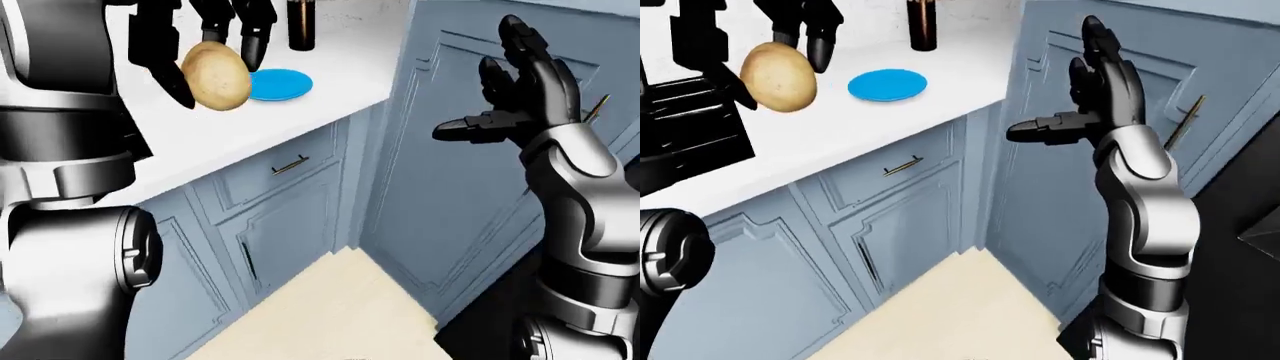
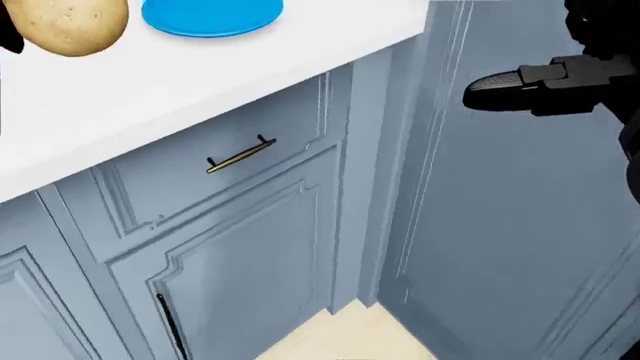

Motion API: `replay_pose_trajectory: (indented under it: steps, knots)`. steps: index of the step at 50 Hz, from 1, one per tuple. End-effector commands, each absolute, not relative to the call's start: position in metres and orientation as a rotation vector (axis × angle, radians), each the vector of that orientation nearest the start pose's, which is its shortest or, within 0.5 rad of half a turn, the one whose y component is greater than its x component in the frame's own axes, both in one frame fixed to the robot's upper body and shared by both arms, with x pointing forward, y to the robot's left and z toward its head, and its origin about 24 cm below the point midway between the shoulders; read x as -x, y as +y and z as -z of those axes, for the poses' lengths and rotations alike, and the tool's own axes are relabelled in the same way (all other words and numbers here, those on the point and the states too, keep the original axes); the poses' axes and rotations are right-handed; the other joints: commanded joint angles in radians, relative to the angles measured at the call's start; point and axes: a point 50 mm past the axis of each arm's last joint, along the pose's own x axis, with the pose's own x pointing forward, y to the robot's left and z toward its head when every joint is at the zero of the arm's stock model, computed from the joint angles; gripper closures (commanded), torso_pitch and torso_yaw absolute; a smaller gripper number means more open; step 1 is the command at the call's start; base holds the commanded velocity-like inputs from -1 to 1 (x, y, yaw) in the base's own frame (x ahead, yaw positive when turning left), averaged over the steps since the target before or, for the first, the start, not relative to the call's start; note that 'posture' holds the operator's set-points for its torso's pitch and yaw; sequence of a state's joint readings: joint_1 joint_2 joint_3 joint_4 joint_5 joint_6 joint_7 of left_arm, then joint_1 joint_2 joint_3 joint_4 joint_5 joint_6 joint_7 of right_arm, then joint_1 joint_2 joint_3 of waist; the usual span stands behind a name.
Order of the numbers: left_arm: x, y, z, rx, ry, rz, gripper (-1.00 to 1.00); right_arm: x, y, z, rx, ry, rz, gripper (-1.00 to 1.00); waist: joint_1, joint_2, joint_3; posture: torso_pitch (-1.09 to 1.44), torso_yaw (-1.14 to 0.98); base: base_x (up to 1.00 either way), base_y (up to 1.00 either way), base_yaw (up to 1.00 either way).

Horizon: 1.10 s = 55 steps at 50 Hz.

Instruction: Place the potato on the top rack of the oven.

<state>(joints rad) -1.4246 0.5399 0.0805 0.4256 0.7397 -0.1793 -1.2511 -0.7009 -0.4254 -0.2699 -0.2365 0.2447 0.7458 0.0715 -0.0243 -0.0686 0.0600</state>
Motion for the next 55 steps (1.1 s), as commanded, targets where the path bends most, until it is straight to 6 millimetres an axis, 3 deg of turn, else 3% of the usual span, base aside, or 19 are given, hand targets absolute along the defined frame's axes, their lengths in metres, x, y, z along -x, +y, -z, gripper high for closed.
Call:
replay_pose_trajectory:
  steps: [1,2,11,13,14,15,16,17,20,22,26,28,29,42,45,47,50,53,55]
  knots:
    - [-0.3223,0.1536,-0.4158,-1.553,-0.356,0.508,0.95,-0.3112,-0.2173,-0.2757,0.103,-0.324,0.017,-1.0,0.002,-0.012,-0.033,0.0,0.0,-0.03,0.0,-0.96]
    - [-0.323,0.1539,-0.4154,-1.554,-0.354,0.507,0.95,-0.3112,-0.2174,-0.2755,0.102,-0.325,0.017,-1.0,0.003,-0.016,-0.031,0.0,0.0,0.0,0.0,-0.98]
    - [-0.3232,0.158,-0.4176,-1.55,-0.351,0.497,0.95,-0.3111,-0.2168,-0.2754,0.101,-0.325,0.014,-1.0,0.015,0.079,-0.01,0.0,0.0,-0.02,0.0,-0.99]
    - [-0.3228,0.1565,-0.416,-1.553,-0.358,0.502,0.95,-0.3105,-0.2171,-0.2762,0.098,-0.326,0.014,-1.0,0.016,0.116,-0.013,0.0,0.0,-0.02,0.0,-1.0]
    - [-0.3231,0.1562,-0.4156,-1.551,-0.356,0.503,0.95,-0.3107,-0.2172,-0.276,0.099,-0.327,0.014,-1.0,0.018,0.155,-0.026,0.0,0.0,-0.02,0.0,-1.0]
    - [-0.3234,0.1563,-0.4159,-1.554,-0.356,0.501,0.96,-0.3103,-0.2172,-0.2766,0.099,-0.328,0.014,-1.0,0.011,0.151,-0.043,0.0,0.0,-0.03,0.0,-0.98]
    - [-0.3229,0.156,-0.4171,-1.554,-0.358,0.501,0.96,-0.3102,-0.2174,-0.2771,0.099,-0.329,0.015,-1.0,0.022,0.14,-0.021,0.0,0.0,-0.02,0.0,-0.98]
    - [-0.3227,0.156,-0.4176,-1.552,-0.358,0.502,0.95,-0.3108,-0.2177,-0.2764,0.099,-0.327,0.016,-1.0,0.012,0.145,-0.019,0.0,0.0,-0.02,0.0,-0.98]
    - [-0.3231,0.1562,-0.4173,-1.553,-0.356,0.501,0.95,-0.3115,-0.2176,-0.2761,0.1,-0.327,0.015,-1.0,0.008,0.122,-0.033,0.0,0.0,-0.02,0.0,-0.91]
    - [-0.3227,0.1567,-0.4163,-1.553,-0.355,0.501,0.95,-0.3118,-0.2183,-0.2759,0.103,-0.328,0.024,-1.0,0.014,0.103,-0.023,0.0,0.0,-0.02,0.0,-0.75]
    - [-0.3232,0.158,-0.416,-1.552,-0.353,0.5,0.96,-0.3133,-0.2184,-0.2744,0.121,-0.314,0.042,-1.0,0.043,0.035,-0.007,0.0,0.0,0.0,0.0,0.0]
    - [-0.3234,0.1579,-0.4166,-1.552,-0.353,0.499,0.95,-0.3134,-0.2189,-0.2743,0.124,-0.311,0.045,-1.0,0.052,-0.028,-0.017,0.0,0.0,0.0,0.0,0.0]
    - [-0.3235,0.1577,-0.417,-1.552,-0.353,0.498,0.95,-0.314,-0.2192,-0.2739,0.121,-0.31,0.045,-1.0,0.05,0.012,-0.002,0.0,0.0,0.0,0.0,0.0]
    - [-0.3248,0.1573,-0.4198,-1.553,-0.352,0.495,0.96,-0.3155,-0.2212,-0.273,0.147,-0.309,0.068,-1.0,0.048,0.016,-0.018,0.0,0.0,0.0,0.0,0.0]
    - [-0.3248,0.1565,-0.4195,-1.551,-0.353,0.494,0.96,-0.3142,-0.221,-0.2742,0.144,-0.312,0.066,-1.0,0.046,0.037,-0.062,0.0,0.0,-0.48,0.0,0.0]
    - [-0.3249,0.1567,-0.4191,-1.55,-0.354,0.494,0.95,-0.3149,-0.221,-0.2741,0.145,-0.311,0.066,-1.0,0.048,0.029,-0.043,0.0,0.0,-0.71,0.0,0.0]
    - [-0.3244,0.1564,-0.4197,-1.547,-0.356,0.495,0.96,-0.3147,-0.2207,-0.2742,0.149,-0.313,0.067,-1.0,0.053,0.03,-0.052,0.0,0.0,-0.72,0.0,0.0]
    - [-0.3244,0.155,-0.4198,-1.549,-0.358,0.496,0.96,-0.3141,-0.2209,-0.2748,0.147,-0.314,0.068,-1.0,0.063,0.067,-0.038,0.0,0.0,-0.71,0.0,0.0]
    - [-0.3244,0.1547,-0.4206,-1.552,-0.362,0.496,0.96,-0.3147,-0.2214,-0.2747,0.148,-0.315,0.07,-1.0,0.068,0.121,-0.038,0.0,0.0,-0.78,0.0,0.0]
